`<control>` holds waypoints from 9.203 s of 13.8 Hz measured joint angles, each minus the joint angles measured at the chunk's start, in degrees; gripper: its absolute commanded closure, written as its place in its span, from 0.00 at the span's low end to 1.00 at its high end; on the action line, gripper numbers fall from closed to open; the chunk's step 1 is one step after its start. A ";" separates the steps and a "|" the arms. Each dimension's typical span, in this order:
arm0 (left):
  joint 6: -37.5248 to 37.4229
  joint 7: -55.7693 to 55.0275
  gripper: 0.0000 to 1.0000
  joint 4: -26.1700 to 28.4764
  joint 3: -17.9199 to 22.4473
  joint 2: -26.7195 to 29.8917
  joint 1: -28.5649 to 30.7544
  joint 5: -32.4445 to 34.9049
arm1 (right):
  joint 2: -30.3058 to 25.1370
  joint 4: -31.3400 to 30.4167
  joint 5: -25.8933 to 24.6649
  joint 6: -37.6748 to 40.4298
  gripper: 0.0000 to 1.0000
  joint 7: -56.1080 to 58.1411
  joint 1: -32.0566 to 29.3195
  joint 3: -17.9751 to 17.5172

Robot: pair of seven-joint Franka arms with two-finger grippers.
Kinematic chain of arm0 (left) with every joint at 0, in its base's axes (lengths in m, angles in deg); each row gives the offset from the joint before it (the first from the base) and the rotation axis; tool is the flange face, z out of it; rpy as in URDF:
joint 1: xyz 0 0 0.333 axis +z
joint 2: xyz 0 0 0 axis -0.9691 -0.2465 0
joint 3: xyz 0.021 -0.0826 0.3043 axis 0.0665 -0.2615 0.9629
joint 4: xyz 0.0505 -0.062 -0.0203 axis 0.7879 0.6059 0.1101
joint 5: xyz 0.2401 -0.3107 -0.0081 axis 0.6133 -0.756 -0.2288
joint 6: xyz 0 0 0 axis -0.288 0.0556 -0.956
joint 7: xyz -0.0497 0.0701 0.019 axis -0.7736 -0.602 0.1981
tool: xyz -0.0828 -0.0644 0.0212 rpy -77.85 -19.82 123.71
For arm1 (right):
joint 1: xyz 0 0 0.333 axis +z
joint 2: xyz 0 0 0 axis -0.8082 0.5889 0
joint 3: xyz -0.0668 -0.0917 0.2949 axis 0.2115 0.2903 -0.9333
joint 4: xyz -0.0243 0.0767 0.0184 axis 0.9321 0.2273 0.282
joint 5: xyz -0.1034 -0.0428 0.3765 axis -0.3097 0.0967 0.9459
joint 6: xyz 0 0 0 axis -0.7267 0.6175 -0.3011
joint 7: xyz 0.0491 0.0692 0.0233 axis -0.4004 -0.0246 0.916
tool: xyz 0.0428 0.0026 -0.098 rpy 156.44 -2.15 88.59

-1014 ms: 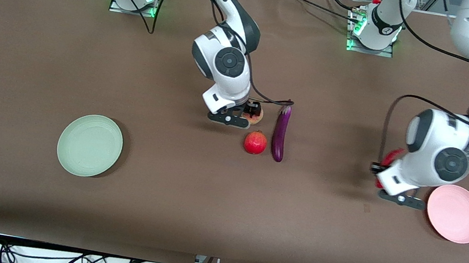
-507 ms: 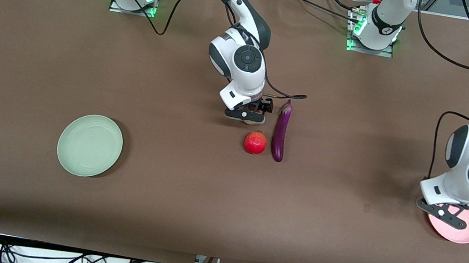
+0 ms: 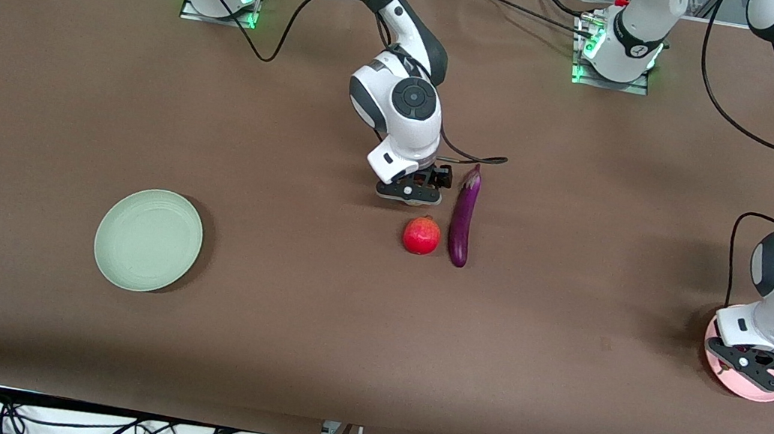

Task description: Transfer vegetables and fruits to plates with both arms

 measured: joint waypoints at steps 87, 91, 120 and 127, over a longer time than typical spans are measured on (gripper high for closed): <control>-10.35 9.07 0.00 -10.65 -8.38 -3.48 10.63 12.90 | 9.41 8.30 -5.59 -19.60 0.87 -1.53 -5.45 -1.41; -10.35 9.27 0.00 -11.85 -8.85 -3.30 10.62 12.90 | 9.10 8.93 -5.64 -19.40 0.95 -1.40 -5.47 -0.18; -44.04 -33.01 0.00 9.57 -0.12 45.15 -18.12 -26.05 | -5.83 2.42 -3.31 17.52 0.00 60.36 -34.61 11.63; -45.58 -33.01 0.00 9.51 0.19 44.72 -18.12 -26.03 | -21.33 3.21 -3.29 35.69 0.00 60.38 -34.38 11.45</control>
